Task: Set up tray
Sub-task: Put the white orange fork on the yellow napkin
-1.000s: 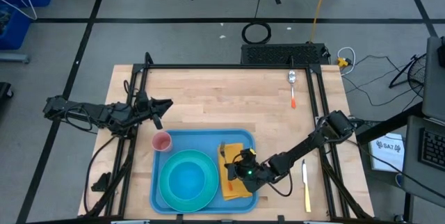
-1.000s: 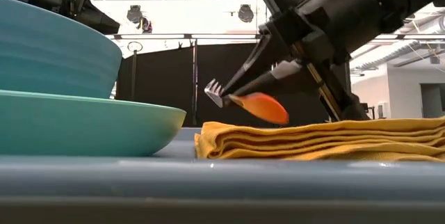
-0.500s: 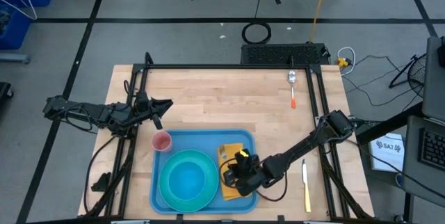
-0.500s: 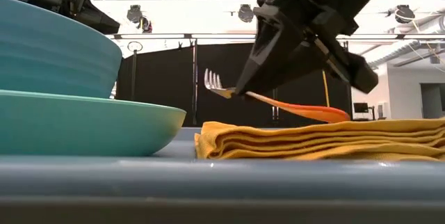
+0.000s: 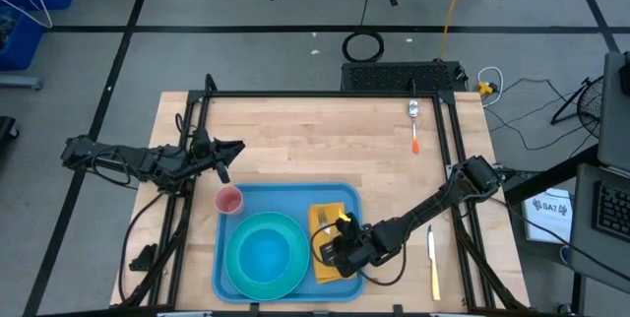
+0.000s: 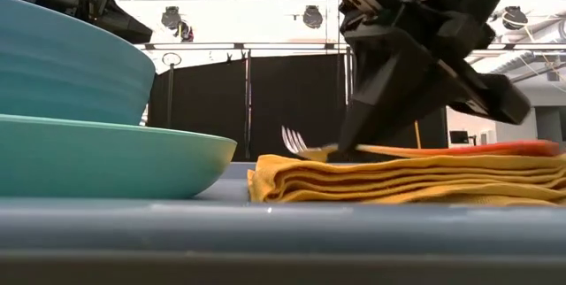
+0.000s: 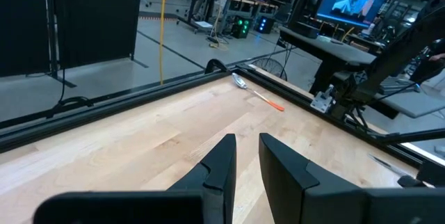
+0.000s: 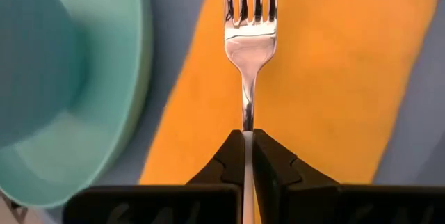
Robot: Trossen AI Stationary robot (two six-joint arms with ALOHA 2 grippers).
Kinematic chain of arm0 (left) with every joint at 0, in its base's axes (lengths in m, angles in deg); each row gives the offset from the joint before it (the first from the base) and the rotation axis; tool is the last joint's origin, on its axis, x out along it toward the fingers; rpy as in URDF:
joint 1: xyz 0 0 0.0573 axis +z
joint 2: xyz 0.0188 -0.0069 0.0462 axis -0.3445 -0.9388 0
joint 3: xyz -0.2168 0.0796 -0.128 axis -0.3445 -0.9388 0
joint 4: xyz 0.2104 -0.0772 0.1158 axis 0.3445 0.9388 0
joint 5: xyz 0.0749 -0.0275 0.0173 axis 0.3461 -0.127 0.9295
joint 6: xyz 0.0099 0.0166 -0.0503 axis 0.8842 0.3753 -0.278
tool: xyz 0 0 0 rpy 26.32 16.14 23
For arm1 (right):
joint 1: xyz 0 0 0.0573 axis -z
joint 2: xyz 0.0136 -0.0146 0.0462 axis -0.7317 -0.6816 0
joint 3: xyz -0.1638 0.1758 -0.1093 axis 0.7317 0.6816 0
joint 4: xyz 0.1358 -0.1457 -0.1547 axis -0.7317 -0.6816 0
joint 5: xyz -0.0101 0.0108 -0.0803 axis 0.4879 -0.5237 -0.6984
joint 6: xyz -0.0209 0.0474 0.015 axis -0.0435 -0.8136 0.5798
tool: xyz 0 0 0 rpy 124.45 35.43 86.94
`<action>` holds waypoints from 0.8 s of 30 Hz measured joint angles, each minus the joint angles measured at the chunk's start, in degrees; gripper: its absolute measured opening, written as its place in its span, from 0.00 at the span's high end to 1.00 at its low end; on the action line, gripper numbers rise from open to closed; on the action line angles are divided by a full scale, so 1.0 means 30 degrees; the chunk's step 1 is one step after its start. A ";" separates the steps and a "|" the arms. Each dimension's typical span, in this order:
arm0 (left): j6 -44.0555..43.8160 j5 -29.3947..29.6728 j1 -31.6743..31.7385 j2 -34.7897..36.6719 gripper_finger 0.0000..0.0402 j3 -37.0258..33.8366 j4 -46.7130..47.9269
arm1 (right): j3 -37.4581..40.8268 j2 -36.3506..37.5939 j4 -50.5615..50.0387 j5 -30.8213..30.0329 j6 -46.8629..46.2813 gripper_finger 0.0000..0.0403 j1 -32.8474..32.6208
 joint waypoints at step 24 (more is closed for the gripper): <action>-0.0280 0.0054 0.0000 -0.0006 0.83 0.0000 0.0120 | -0.0027 -0.1687 0.2899 -0.1558 -0.1632 1.00 0.0391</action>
